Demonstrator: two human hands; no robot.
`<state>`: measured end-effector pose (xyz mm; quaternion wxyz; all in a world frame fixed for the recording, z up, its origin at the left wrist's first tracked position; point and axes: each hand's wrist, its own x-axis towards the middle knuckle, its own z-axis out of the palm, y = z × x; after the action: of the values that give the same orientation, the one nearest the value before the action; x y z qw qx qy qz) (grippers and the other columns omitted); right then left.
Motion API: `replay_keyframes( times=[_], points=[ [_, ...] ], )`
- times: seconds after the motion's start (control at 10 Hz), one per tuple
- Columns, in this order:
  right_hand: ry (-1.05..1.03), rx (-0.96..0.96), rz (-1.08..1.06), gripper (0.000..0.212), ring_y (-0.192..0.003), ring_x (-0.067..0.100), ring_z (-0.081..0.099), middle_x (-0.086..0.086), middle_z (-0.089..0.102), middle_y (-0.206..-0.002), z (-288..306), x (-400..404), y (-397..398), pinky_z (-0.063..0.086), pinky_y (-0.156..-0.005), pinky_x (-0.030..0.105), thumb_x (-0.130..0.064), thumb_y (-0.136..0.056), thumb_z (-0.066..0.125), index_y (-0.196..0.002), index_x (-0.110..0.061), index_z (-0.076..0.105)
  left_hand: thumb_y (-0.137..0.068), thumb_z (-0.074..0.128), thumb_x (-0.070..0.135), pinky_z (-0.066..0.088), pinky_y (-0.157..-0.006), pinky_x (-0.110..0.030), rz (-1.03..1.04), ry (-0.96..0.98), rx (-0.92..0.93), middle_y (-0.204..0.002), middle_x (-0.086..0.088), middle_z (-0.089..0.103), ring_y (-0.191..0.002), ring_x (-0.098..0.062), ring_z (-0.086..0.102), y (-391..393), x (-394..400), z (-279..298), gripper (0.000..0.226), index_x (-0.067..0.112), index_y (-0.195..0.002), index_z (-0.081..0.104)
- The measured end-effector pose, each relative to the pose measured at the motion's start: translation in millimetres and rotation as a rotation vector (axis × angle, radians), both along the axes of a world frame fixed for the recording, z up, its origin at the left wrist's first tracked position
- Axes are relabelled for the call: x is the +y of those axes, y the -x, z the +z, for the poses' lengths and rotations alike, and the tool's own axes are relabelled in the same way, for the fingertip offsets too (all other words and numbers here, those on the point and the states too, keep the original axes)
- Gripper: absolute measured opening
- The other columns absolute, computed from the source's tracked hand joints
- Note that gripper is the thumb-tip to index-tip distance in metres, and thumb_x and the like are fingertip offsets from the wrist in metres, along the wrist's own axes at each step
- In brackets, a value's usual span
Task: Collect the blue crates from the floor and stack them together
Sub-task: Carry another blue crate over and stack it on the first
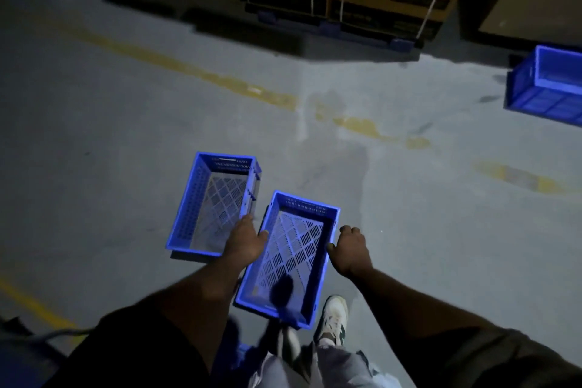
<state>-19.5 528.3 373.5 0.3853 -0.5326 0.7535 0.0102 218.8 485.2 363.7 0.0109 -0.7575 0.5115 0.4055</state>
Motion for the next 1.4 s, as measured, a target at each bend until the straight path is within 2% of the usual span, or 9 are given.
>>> replay_keyframes(
  times=[0.1, 0.5, 0.7, 0.8, 0.9, 1.0, 1.1, 1.3, 1.4],
  points=[
    [-0.04, -0.01, -0.053, 0.049, -0.121, 0.036, 0.044, 0.021, 0.047, -0.13, -37, -4, -2, 0.038, -0.102, 0.041, -0.03, -0.097, 0.049, -0.131, 0.003, 0.042, -0.096, 0.057, 0.034, 0.035, -0.114, -0.042, -0.072, -0.028, -0.059, -0.156, -0.014, 0.035, -0.141, -0.032, 0.038, 5, -13, -47, 0.067, 0.005, -0.15, 0.031],
    [-0.191, -0.029, -0.285, 0.044, -0.121, 0.038, 0.044, 0.022, 0.047, -0.128, -293, -3, -29, 0.038, -0.1, 0.039, -0.027, -0.095, 0.051, -0.125, 0.005, 0.045, -0.093, 0.062, 0.029, 0.03, -0.117, -0.043, -0.083, -0.176, -0.052, -0.159, -0.022, 0.024, -0.146, -0.037, 0.028, -1, -33, -327, 0.082, -0.005, -0.152, 0.017],
    [-0.307, -0.048, -0.41, 0.046, -0.121, 0.039, 0.046, 0.024, 0.048, -0.129, -400, 9, -37, 0.039, -0.102, 0.041, -0.027, -0.093, 0.052, -0.124, 0.007, 0.046, -0.083, 0.07, 0.022, 0.047, -0.103, -0.042, 0.114, -0.231, -0.23, -0.135, -0.028, 0.053, -0.124, -0.042, 0.053, -34, -40, -427, 0.064, -0.007, -0.135, 0.045],
    [-0.32, -0.087, -0.462, 0.045, -0.119, 0.041, 0.049, 0.024, 0.048, -0.129, -433, 20, -46, 0.041, -0.1, 0.041, -0.023, -0.092, 0.054, -0.125, 0.006, 0.044, -0.089, 0.064, 0.015, 0.046, -0.097, -0.039, 0.235, -0.327, -0.224, -0.135, -0.027, 0.055, -0.125, -0.04, 0.054, -42, -32, -456, 0.051, -0.009, -0.132, 0.05],
    [-0.259, -0.081, -0.495, 0.038, -0.115, 0.039, 0.055, 0.023, 0.052, -0.126, -451, 26, -52, 0.044, -0.097, 0.041, -0.017, -0.093, 0.053, -0.123, 0.005, 0.045, -0.093, 0.06, 0.007, 0.038, -0.087, -0.03, 0.359, -0.225, -0.2, -0.127, -0.026, 0.052, -0.121, -0.031, 0.053, -43, -21, -477, 0.048, -0.011, -0.134, 0.046],
    [-0.215, -0.062, -0.532, 0.03, -0.111, 0.037, 0.059, 0.021, 0.056, -0.122, -458, 30, -41, 0.047, -0.092, 0.039, -0.011, -0.092, 0.051, -0.118, 0.003, 0.047, -0.091, 0.06, 0.01, 0.044, -0.084, -0.031, 0.249, -0.156, -0.274, -0.106, -0.03, 0.052, -0.113, -0.038, 0.059, -36, -15, -478, 0.042, -0.012, -0.126, 0.054],
    [-0.192, -0.03, -0.578, 0.026, -0.109, 0.038, 0.061, 0.021, 0.059, -0.118, -459, 36, -14, 0.048, -0.089, 0.04, -0.01, -0.091, 0.051, -0.114, 0.002, 0.049, -0.085, 0.062, 0.007, 0.056, -0.08, -0.043, 0.126, 0.012, -0.32, -0.108, -0.036, 0.05, -0.101, -0.046, 0.064, -10, -28, -476, 0.032, -0.013, -0.11, 0.062],
    [-0.186, 0.058, -0.884, 0.03, -0.106, 0.039, 0.063, 0.022, 0.063, -0.115, -463, 60, 64, 0.05, -0.085, 0.041, -0.019, -0.089, 0.056, -0.11, 0.003, 0.054, -0.07, 0.062, 0.025, 0.052, -0.091, -0.052, -0.116, 0.047, 0.043, -0.116, -0.015, 0.063, -0.104, -0.038, 0.064, 110, -70, -474, 0.053, 0.013, -0.121, 0.057],
    [-0.183, 0.007, -1.198, 0.032, -0.099, 0.04, 0.065, 0.022, 0.066, -0.107, -468, 76, 90, 0.051, -0.081, 0.039, -0.022, -0.085, 0.062, -0.105, 0.002, 0.059, -0.062, 0.054, 0.038, 0.05, -0.094, -0.051, -0.418, 0.078, 0.139, -0.123, -0.012, 0.061, -0.112, -0.034, 0.062, 177, -91, -494, 0.072, 0.018, -0.132, 0.05]
  ],
)
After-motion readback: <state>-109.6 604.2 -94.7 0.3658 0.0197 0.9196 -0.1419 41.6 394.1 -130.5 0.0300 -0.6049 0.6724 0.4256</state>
